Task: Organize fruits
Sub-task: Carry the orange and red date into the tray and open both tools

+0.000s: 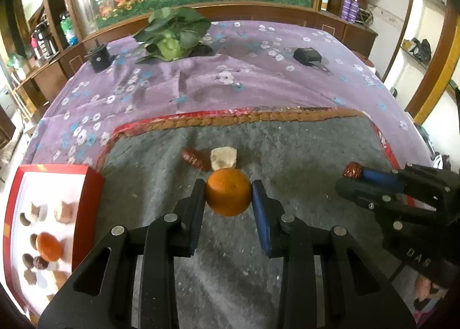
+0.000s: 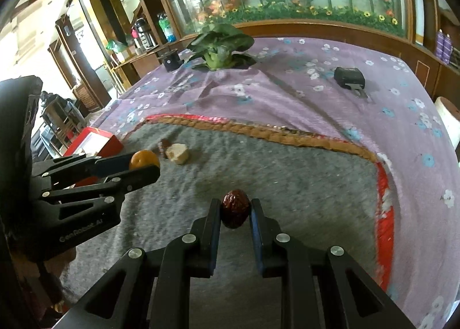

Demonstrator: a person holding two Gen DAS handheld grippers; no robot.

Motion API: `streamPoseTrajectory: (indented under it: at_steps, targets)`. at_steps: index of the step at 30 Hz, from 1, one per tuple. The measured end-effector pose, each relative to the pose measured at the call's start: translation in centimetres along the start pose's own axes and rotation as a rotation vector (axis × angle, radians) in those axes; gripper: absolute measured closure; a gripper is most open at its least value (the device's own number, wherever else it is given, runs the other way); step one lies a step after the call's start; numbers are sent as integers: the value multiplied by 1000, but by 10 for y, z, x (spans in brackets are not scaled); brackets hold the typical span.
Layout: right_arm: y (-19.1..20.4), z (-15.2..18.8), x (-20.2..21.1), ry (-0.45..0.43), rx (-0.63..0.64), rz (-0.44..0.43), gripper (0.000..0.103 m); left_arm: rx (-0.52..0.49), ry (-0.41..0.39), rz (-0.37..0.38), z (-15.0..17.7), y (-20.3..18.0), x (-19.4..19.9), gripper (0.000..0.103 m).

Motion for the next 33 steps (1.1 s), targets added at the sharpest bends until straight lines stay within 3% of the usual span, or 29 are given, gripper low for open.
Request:
streamPoseTrajectory:
  at_steps: [13, 33]
  targets:
    - [54, 5, 12, 7, 77, -20, 84, 63, -47, -40, 14, 29, 38, 72]
    - [161, 2, -6, 31, 249, -143, 84, 185, -97, -185, 38, 120, 84, 72]
Point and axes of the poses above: each gripper's, at about its wrist camera, not at the fingertips, and x roughly against the way its jaws point, y to its left, z to its underside, the point moved 3 cm from there along -x, roughly the way its jaws point, and after that the axes turned 12 degrees about -y, right-handed, at the moved point
